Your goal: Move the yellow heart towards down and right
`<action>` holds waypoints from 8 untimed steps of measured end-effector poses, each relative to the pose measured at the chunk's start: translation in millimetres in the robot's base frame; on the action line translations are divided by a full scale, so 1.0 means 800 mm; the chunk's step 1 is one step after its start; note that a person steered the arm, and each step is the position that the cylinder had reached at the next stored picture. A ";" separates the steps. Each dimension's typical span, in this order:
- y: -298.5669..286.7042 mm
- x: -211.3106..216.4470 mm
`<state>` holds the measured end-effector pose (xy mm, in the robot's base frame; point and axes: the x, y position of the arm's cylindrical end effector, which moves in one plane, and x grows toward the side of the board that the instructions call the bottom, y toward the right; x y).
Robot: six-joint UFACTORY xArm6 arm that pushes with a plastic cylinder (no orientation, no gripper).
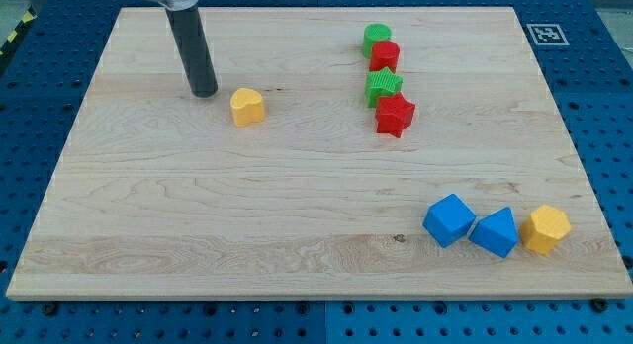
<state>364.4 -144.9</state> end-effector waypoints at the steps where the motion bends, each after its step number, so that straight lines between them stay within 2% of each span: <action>1: 0.013 0.003; 4: 0.076 0.027; 8: 0.100 0.135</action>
<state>472.4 -64.9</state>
